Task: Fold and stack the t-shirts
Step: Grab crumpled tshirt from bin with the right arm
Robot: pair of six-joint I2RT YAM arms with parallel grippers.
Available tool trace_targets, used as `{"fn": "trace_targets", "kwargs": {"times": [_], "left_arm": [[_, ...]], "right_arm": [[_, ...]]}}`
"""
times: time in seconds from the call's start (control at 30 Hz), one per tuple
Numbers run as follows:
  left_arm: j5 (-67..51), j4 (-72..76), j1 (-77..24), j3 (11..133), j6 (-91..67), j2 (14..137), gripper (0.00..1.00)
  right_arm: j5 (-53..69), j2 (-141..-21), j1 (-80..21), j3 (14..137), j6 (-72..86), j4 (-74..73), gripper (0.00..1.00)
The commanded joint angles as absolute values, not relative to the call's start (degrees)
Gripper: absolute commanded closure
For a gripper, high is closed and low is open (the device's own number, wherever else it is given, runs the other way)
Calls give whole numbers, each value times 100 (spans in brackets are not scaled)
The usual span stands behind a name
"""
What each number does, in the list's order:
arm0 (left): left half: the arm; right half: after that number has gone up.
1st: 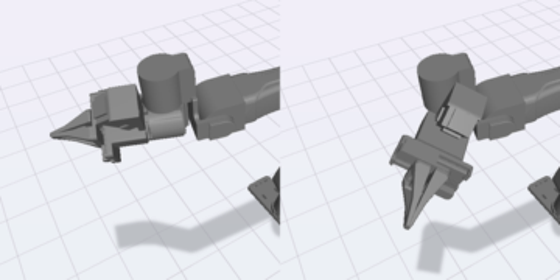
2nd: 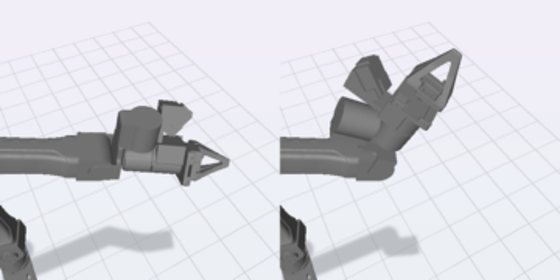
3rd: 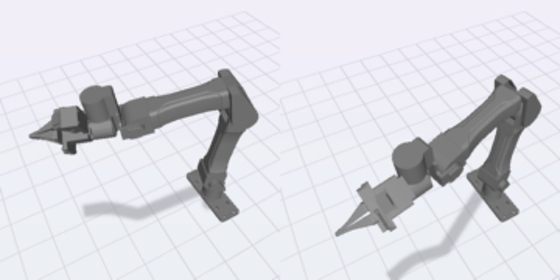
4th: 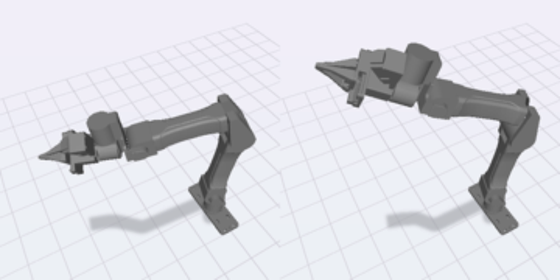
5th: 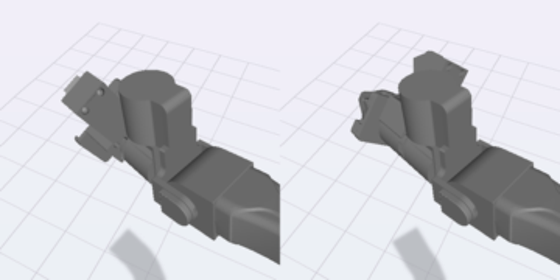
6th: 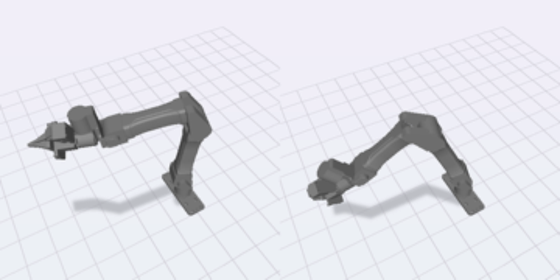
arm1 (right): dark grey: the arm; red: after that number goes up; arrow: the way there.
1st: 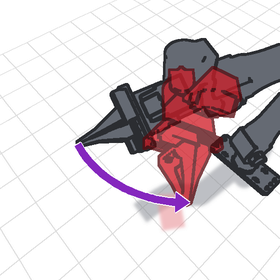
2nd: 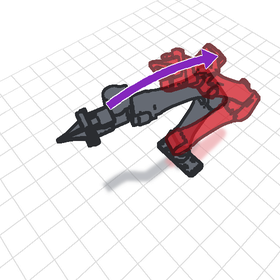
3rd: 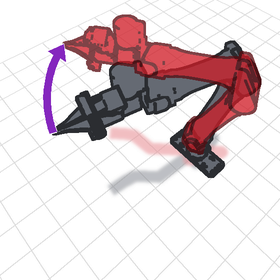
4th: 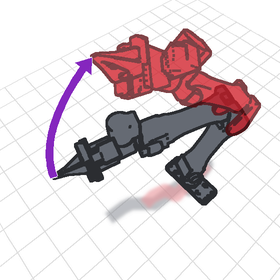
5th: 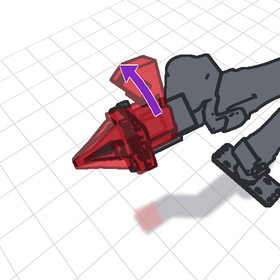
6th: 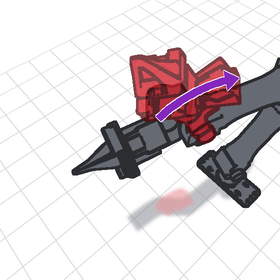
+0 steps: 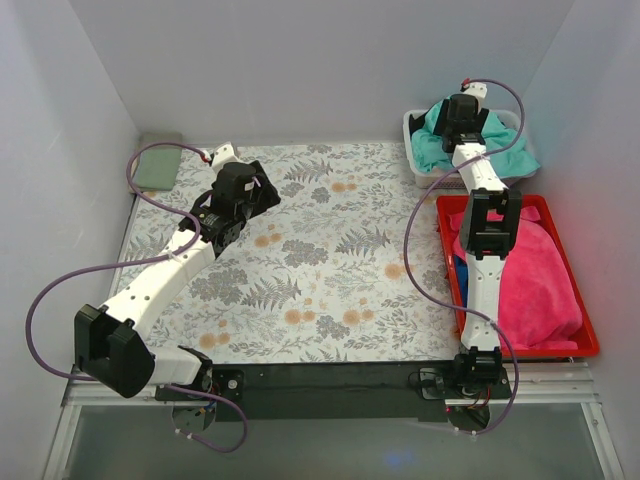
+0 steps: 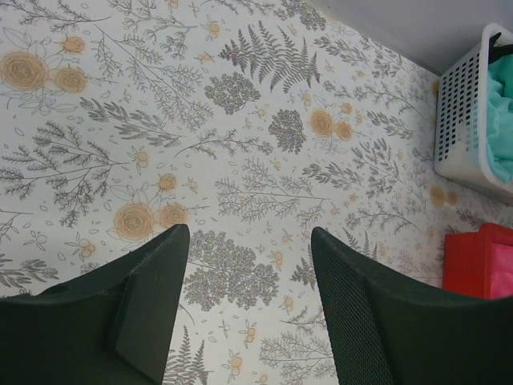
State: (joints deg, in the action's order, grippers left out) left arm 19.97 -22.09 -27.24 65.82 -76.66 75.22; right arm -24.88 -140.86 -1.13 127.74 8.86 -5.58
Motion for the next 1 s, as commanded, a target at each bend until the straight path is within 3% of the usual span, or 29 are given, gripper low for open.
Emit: {"fn": "trace_targets", "kwargs": {"times": [0.0, 0.13, 0.23, 0.27, 0.33, 0.63, 0.97], "left_arm": [[2083, -2162, -2742, 6539, -7611, 7462, 39], [2136, -2171, -2751, 6478, -7629, 7444, 39], [2171, -2171, -2742, 6460, -7611, 7471, 39], [2180, -2171, -2742, 6469, -7611, 7488, 39], [2154, -2171, -2742, 6495, -7611, 7558, 39], [1986, -2171, -2742, 6539, -7726, 7708, 41], [1951, -2153, -2742, 6460, -7752, 7515, 41]], "right_arm": [[-2355, -14203, -62, 13017, 949, -255, 21], [-2303, -14405, 113, 13051, 1019, -229, 28], [-2337, -14484, 132, 13069, 1028, -229, 61], [-2355, -14458, 132, 13069, 1054, -211, 78], [-2373, -14379, 123, 12982, 1125, -211, 96], [-3206, -13316, -491, 12366, 1231, 104, 99], [-3577, -12262, -967, 12709, 958, 176, 99]]}}
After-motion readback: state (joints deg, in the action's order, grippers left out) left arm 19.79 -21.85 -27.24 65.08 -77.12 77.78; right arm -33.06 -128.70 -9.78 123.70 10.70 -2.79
